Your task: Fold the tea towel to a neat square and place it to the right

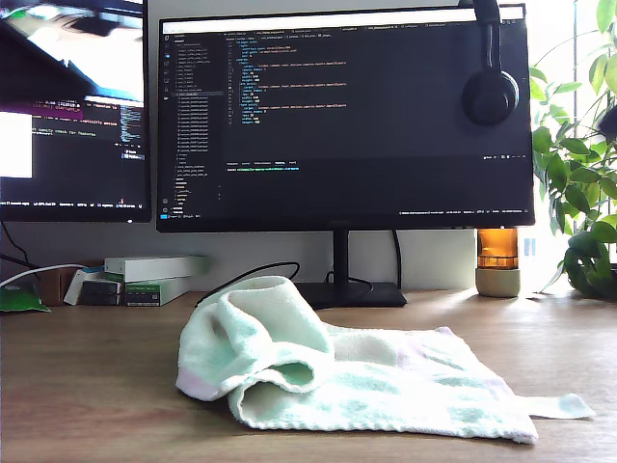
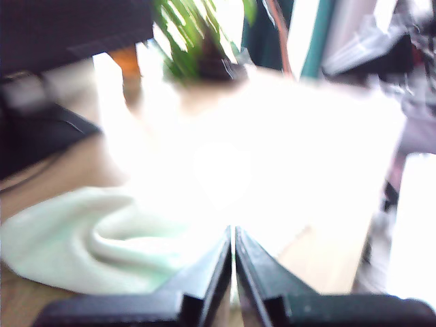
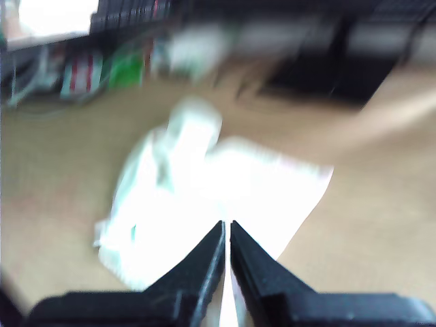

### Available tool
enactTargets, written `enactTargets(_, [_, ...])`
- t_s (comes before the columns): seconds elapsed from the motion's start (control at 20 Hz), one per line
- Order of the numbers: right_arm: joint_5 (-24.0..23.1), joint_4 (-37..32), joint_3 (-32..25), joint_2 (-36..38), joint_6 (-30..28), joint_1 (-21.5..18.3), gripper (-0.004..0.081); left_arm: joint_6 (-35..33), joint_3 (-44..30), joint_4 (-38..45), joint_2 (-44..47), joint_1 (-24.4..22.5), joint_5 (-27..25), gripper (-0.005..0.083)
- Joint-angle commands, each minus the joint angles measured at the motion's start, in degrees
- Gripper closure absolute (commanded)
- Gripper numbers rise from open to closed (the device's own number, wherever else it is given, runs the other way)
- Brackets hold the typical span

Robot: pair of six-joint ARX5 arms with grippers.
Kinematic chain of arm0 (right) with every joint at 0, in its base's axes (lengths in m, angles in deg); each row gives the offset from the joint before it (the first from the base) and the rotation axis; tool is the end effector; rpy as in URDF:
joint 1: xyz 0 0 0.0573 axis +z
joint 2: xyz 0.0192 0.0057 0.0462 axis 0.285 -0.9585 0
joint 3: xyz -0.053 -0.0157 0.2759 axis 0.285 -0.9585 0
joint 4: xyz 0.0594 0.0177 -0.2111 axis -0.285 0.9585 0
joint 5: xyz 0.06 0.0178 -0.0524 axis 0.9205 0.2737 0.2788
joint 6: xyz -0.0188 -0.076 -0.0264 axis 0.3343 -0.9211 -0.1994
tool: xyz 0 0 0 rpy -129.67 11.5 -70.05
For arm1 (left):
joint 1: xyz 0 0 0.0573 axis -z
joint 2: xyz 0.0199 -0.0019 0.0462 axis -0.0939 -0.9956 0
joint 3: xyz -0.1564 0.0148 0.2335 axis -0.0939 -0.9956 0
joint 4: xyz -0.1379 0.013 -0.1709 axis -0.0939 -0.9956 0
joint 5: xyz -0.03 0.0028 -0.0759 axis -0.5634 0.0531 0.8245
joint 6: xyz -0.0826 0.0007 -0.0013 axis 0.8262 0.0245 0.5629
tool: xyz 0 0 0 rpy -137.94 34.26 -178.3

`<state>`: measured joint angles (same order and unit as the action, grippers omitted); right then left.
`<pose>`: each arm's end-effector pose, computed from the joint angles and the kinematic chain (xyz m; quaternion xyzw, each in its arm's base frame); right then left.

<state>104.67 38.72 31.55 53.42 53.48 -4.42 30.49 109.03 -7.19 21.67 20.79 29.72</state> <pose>0.0874 0.0505 0.2069 0.0083 0.2286 0.3280 0.9166 0.0922 -0.0901 0.2225 0.0400 0.1567 -0.5152 0.8417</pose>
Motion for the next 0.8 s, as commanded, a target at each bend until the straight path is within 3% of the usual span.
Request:
enactTargets(0.0, [1.1, 2.6, 1.5, -5.2, -5.7, 0.3, 0.0781, -6.0, 2.2, -1.8, -4.3, 1.4, 0.0, 0.0782])
enactTargets(0.15, [4.8, 7.0, 5.6, -12.8, -13.1, 1.3, 0.0781, -12.7, 6.0, -4.3, -9.6, 3.2, -0.5, 0.0782])
enactTargets(0.25, [4.8, 10.2, 8.7, -17.1, -17.6, 2.1, 0.0781, -15.7, 8.2, -4.5, -12.1, 3.6, -0.5, 0.0783])
enactTargets(0.35, [4.7, 10.6, 10.4, -20.4, -22.6, 2.6, 0.0781, -24.1, 9.1, -4.5, -13.7, 4.0, -1.5, 0.0782])
enactTargets(0.55, [4.7, 9.4, 10.9, -24.5, -24.4, 3.8, 0.0781, -33.3, 9.1, -8.9, -18.2, 9.6, -7.2, 0.0687])
enactTargets(0.75, [4.4, 9.1, 10.9, -25.4, -24.4, 4.3, 0.0781, -32.7, 9.1, -10.4, -23.3, 16.4, -13.6, 0.0677])
